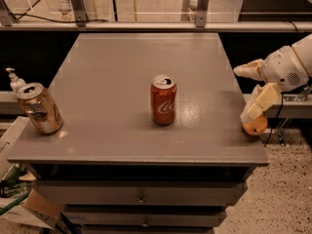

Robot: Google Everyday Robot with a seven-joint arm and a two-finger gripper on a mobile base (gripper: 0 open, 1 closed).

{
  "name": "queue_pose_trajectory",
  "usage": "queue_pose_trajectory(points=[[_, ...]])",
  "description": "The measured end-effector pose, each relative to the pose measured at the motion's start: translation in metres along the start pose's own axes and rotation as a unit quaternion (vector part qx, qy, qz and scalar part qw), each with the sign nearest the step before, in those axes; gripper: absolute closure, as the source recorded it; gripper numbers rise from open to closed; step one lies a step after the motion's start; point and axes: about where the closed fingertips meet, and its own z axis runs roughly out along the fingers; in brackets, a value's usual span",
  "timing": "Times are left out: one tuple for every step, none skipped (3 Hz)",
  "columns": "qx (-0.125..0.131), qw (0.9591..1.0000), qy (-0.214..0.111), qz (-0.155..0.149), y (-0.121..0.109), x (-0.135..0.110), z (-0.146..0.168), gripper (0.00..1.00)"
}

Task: Move orange can near coke can

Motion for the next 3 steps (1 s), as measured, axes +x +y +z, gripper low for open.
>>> queue_pose_trajectory(points=[[0.0, 1.0, -0.001, 0.009, 0.005, 0.006, -0.009, 0.0], [0.002, 0.9996, -0.001, 0.026, 0.02, 0.017, -0.019, 0.0], [-0.003, 0.9993, -0.007, 0.037, 0.04, 0.024, -0.021, 0.0]])
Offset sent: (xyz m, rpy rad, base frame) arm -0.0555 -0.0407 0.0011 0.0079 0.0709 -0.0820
